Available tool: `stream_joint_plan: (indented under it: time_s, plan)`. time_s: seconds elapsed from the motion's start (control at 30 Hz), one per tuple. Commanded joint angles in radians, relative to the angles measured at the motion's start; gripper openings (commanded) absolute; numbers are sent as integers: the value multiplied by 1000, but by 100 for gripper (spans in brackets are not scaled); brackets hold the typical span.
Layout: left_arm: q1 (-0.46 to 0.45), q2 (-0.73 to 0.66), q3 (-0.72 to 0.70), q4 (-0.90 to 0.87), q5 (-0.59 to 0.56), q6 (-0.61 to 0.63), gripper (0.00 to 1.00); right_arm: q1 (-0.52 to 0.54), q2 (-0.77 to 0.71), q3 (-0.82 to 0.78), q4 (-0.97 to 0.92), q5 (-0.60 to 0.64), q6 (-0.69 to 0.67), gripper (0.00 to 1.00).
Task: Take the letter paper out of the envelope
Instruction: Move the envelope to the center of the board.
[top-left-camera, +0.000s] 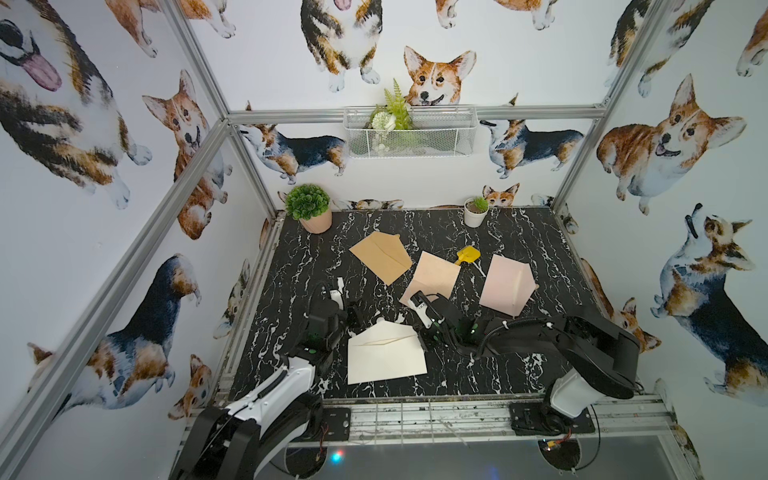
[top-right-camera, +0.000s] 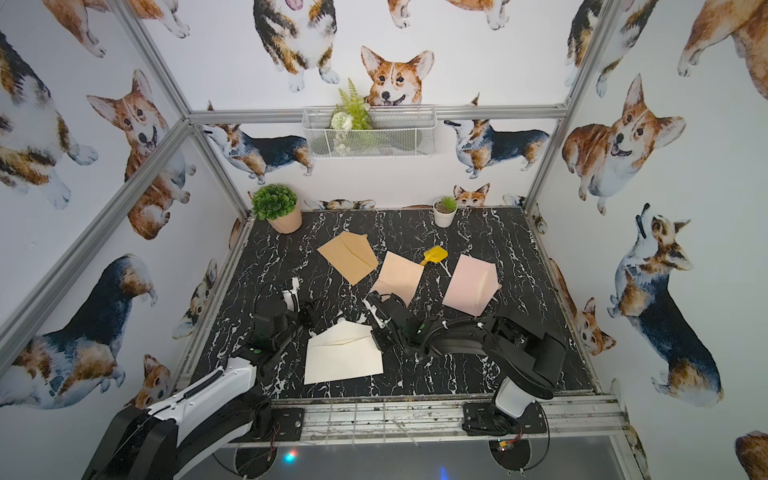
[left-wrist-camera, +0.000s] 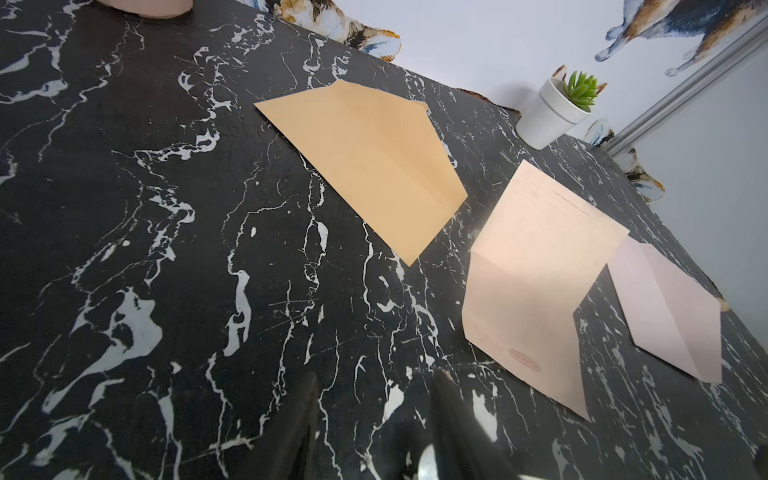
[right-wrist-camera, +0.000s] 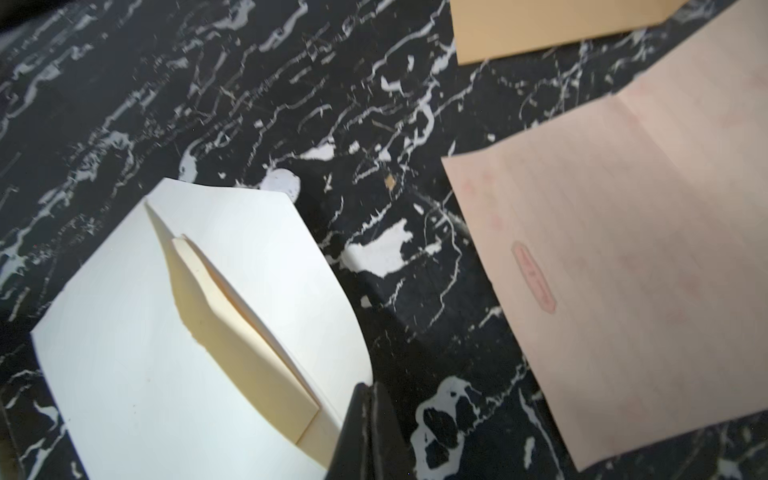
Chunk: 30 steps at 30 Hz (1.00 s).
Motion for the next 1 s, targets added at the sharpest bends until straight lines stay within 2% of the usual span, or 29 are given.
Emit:
stream_joint_plan:
  time_s: [0.0, 0.13, 0.33, 0.53, 0.67, 0.73, 0.8, 0.97]
  plan:
    - [1, -8, 4, 24, -7, 1, 47, 3, 7, -14, 72, 11, 12, 0]
    - [2, -15, 2, 17, -16, 6, 47, -9, 7, -18, 122, 51, 12, 0]
    - [1, -20, 2, 12, -19, 5, 47, -38, 2, -40, 200, 119, 83, 0]
    - [1, -37, 1, -9, -37, 1, 47, -39, -30, -82, 207, 265, 159, 0]
    - [1, -46, -2, -15, -47, -1, 47, -21, -53, -115, 216, 317, 203, 0]
    - [1, -46, -1, -15, -47, -1, 47, 11, -57, -118, 217, 335, 166, 20]
    - [2, -43, -1, -15, -47, -1, 47, 31, -57, -112, 208, 323, 137, 23]
    - [2, -32, 1, -12, -48, -2, 47, 32, -65, -99, 214, 206, 103, 23]
